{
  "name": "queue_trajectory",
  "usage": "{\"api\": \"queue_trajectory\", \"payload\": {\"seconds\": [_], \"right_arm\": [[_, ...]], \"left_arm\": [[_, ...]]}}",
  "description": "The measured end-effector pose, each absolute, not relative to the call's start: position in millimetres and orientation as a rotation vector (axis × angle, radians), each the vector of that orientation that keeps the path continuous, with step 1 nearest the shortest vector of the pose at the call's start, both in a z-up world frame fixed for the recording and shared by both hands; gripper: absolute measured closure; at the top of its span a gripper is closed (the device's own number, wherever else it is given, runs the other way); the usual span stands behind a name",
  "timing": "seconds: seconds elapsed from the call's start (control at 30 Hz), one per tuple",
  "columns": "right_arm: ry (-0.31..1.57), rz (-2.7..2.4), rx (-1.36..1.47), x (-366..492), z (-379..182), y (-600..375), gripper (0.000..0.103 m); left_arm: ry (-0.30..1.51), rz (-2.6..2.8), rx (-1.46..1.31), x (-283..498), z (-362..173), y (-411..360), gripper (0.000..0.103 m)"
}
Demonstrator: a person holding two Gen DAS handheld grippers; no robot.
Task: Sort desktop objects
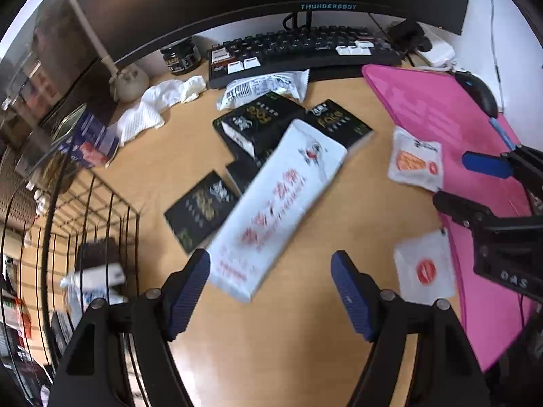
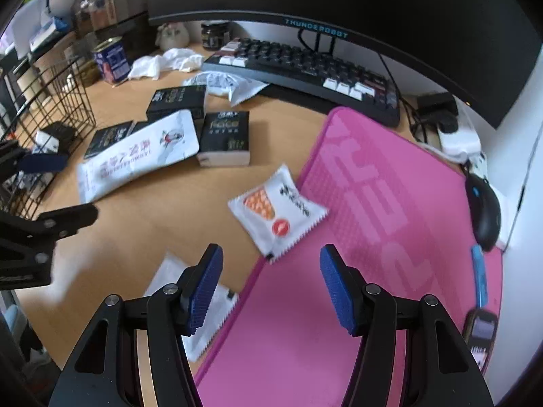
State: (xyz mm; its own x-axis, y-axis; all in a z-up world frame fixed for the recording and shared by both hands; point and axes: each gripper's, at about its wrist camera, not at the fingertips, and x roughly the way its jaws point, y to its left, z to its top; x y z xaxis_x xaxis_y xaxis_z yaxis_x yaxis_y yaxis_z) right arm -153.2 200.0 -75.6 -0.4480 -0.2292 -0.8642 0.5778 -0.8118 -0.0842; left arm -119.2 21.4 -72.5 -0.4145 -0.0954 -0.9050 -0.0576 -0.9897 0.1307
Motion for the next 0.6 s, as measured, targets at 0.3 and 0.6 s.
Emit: {"api": "queue_trajectory", "payload": {"seconds": [0.3,0.6], "right_arm": [[0.503,-2.204,1.298,-184.3,-85.9,174.4,0.044],[0.484,-2.196,1.315,-198.3,-90.3,171.3,0.044]], "left_arm": [[-0.262,-2.545,1.735,-152.0,-92.1,14.0,0.026],[-0.352,-2.538,1.731,-165.8,-99.1,23.7,0.026]]}}
